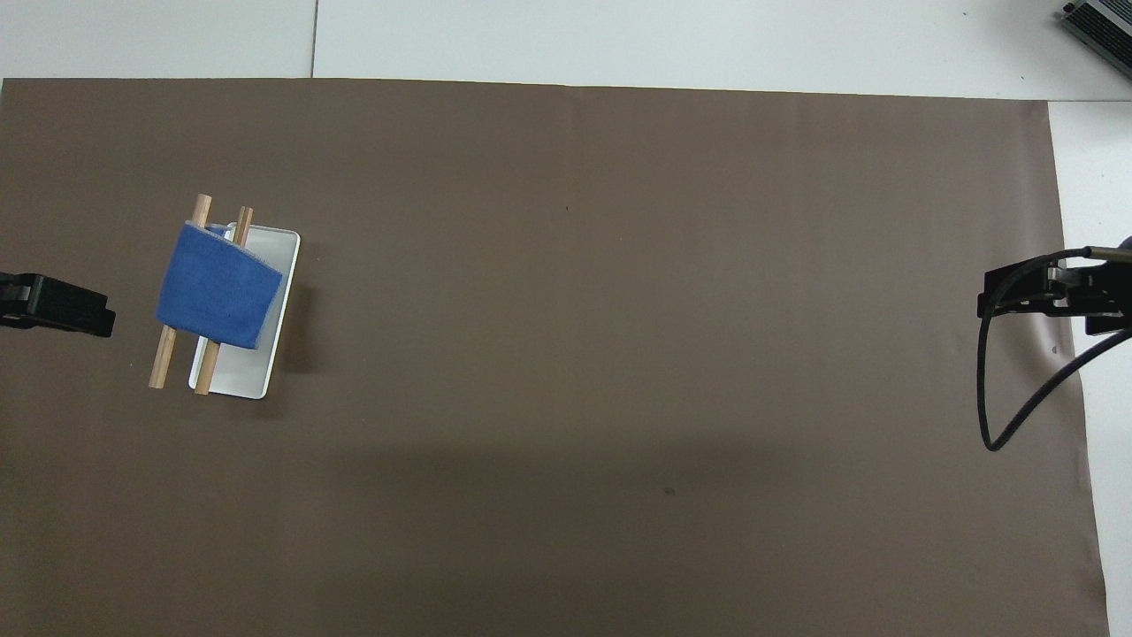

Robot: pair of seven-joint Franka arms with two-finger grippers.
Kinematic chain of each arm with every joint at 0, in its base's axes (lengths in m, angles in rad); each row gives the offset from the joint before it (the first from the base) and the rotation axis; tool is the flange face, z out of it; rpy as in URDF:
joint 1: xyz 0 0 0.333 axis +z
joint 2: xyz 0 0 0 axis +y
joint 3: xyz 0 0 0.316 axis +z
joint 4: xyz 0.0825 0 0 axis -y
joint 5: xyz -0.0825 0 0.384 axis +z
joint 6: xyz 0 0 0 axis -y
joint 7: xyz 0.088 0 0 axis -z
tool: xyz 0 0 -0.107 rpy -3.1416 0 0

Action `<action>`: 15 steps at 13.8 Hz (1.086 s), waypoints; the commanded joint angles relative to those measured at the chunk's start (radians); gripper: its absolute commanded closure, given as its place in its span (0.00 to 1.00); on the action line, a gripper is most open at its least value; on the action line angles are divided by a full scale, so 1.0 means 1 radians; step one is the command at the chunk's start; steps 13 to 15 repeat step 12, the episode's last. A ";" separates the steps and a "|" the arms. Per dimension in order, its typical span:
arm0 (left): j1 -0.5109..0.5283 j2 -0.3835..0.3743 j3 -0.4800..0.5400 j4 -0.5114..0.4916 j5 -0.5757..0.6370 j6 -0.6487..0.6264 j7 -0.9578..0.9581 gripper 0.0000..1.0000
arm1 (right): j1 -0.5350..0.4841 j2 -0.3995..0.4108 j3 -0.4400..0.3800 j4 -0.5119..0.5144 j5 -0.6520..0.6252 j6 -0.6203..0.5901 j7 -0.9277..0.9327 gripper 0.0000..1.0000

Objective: Right arm passes towel to left arm to hang

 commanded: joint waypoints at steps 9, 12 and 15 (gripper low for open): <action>0.003 -0.019 0.008 -0.018 0.016 -0.043 0.013 0.00 | -0.012 -0.026 0.005 -0.039 0.010 0.026 -0.005 0.00; 0.003 -0.019 0.010 -0.018 0.016 -0.052 0.012 0.00 | -0.012 -0.026 0.007 -0.041 0.010 0.023 -0.004 0.00; 0.003 -0.019 0.010 -0.018 0.016 -0.052 0.012 0.00 | -0.012 -0.026 0.007 -0.041 0.010 0.023 -0.004 0.00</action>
